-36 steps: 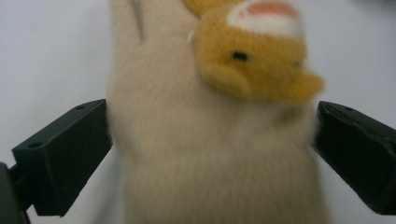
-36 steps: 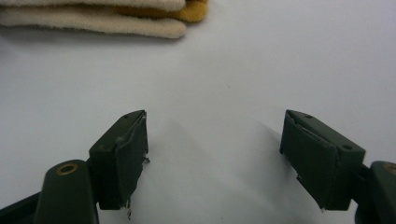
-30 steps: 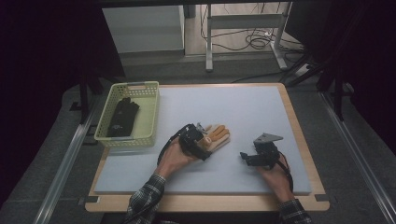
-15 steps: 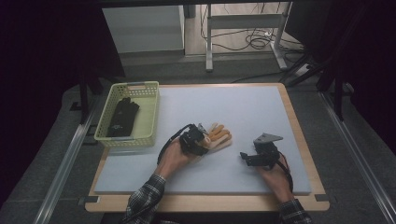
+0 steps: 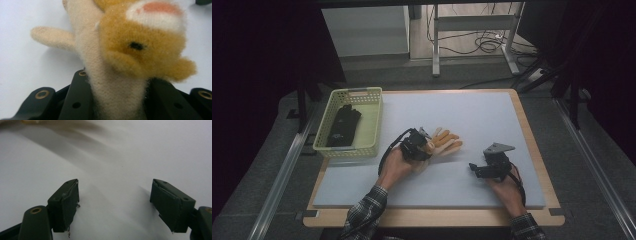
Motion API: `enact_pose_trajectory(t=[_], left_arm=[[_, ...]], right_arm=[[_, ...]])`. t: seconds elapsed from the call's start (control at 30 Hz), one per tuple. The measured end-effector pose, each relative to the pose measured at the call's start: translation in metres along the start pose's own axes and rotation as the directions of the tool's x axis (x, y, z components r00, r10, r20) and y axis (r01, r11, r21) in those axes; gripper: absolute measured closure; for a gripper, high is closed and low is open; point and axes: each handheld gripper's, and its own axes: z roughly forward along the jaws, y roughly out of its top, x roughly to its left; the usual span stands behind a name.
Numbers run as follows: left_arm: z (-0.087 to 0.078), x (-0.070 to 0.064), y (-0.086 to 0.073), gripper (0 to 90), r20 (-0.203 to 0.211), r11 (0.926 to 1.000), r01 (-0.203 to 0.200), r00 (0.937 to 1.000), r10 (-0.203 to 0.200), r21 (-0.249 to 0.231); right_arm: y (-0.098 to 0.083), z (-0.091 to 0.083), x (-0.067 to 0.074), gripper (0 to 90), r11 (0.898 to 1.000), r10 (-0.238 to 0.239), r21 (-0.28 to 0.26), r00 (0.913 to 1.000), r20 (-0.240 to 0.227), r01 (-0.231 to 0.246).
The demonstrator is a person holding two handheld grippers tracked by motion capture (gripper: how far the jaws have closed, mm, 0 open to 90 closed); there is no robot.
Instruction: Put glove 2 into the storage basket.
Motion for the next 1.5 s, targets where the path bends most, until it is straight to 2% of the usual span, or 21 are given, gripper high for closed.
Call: enact_pose_trajectory(t=[0.23,0.43,0.57,0.63,0.67,0.73,0.77,0.8,0.9,0.93,1.0,1.07,1.1,1.23,1.3,1.33,1.37,1.4,1.43,1.47,1.5], left_arm=[[-0.022,0.01,0.008,71.6,-0.028,0.9991,0.034,0.999,-0.035,-0.025],[-0.046,0.021,0.016,71.5,-0.091,0.9961,0.075,0.9927,-0.079,-0.046],[-0.062,0.033,0.019,71.4,-0.132,0.9908,0.123,0.9827,-0.13,-0.056],[-0.071,0.043,0.018,71.3,-0.153,0.9847,0.161,0.9735,-0.17,-0.067],[-0.071,0.043,0.018,71.3,-0.153,0.9847,0.161,0.9735,-0.17,-0.067],[-0.08,0.054,0.015,71.0,-0.18,0.9772,0.199,0.9612,-0.209,-0.073],[-0.08,0.054,0.015,71.0,-0.18,0.9772,0.199,0.9612,-0.209,-0.073],[-0.086,0.061,0.013,70.9,-0.199,0.9704,0.226,0.9505,-0.239,-0.084],[-0.094,0.073,0.008,70.6,-0.227,0.9594,0.266,0.9327,-0.281,-0.095],[-0.094,0.073,0.008,70.6,-0.227,0.9594,0.266,0.9327,-0.281,-0.095],[-0.104,0.087,0.002,70.5,-0.259,0.9464,0.304,0.9106,-0.322,-0.108],[-0.11,0.094,-0.002,70.4,-0.276,0.9376,0.327,0.8961,-0.347,-0.118],[-0.11,0.094,-0.002,70.3,-0.276,0.9376,0.327,0.8961,-0.347,-0.118],[-0.123,0.111,-0.013,69.8,-0.312,0.9193,0.37,0.8649,-0.394,-0.133],[-0.13,0.123,-0.021,69.4,-0.34,0.9084,0.395,0.8427,-0.418,-0.137],[-0.13,0.123,-0.021,69.4,-0.34,0.9084,0.395,0.8427,-0.418,-0.137],[-0.134,0.132,-0.028,69.4,-0.354,0.8929,0.425,0.8204,-0.449,-0.15],[-0.134,0.132,-0.028,69.3,-0.354,0.8929,0.425,0.8204,-0.449,-0.15],[-0.137,0.14,-0.034,69.3,-0.364,0.8798,0.448,0.8019,-0.474,-0.159],[-0.137,0.143,-0.037,69.3,-0.368,0.8744,0.457,0.794,-0.484,-0.162],[-0.137,0.143,-0.037,69.3,-0.368,0.8744,0.457,0.794,-0.484,-0.162]], right_arm=[[0.0,0.0,0.0,22.9,1.0,0.001,0.0,1.0,-0.001,-0.001],[0.0,0.0,0.0,22.9,1.0,-0.002,-0.001,1.0,0.0,0.002],[0.0,0.0,0.0,22.9,1.0,-0.002,-0.001,1.0,0.0,0.002],[0.0,0.0,0.0,22.8,1.0,-0.003,-0.001,1.0,0.001,0.003],[0.0,0.0,0.0,22.8,1.0,-0.003,-0.001,1.0,0.001,0.003],[0.0,0.0,0.0,22.8,1.0,-0.004,-0.001,1.0,0.001,0.004],[0.0,0.0,0.0,22.8,1.0,-0.004,-0.001,1.0,0.001,0.004],[0.0,0.0,0.0,22.8,1.0,-0.004,-0.001,1.0,0.001,0.004],[0.0,0.0,0.0,22.9,1.0,-0.004,-0.001,1.0,0.001,0.004],[0.0,0.0,0.0,22.9,1.0,-0.004,-0.001,1.0,0.001,0.004],[0.0,0.0,0.0,22.8,1.0,-0.004,-0.001,1.0,0.002,0.004],[0.0,0.0,0.0,22.8,1.0,-0.004,-0.001,1.0,0.002,0.004],[0.0,0.0,0.0,22.8,1.0,-0.004,-0.001,1.0,0.001,0.004],[0.0,0.0,0.0,22.8,1.0,-0.003,-0.003,1.0,0.001,0.003],[0.0,0.0,0.0,22.8,1.0,-0.004,-0.003,1.0,0.002,0.004],[0.0,0.0,0.0,22.8,1.0,-0.003,-0.004,1.0,0.001,0.003],[0.0,0.0,0.0,22.8,1.0,-0.004,-0.004,1.0,0.001,0.004],[0.0,0.0,0.0,22.8,1.0,-0.003,-0.003,1.0,0.001,0.003],[0.0,0.0,0.0,22.8,1.0,-0.003,-0.003,1.0,0.001,0.003],[0.0,0.0,0.0,22.8,1.0,-0.004,-0.004,1.0,0.001,0.004],[0.0,0.0,0.0,22.8,1.0,-0.004,-0.004,1.0,0.001,0.004]])
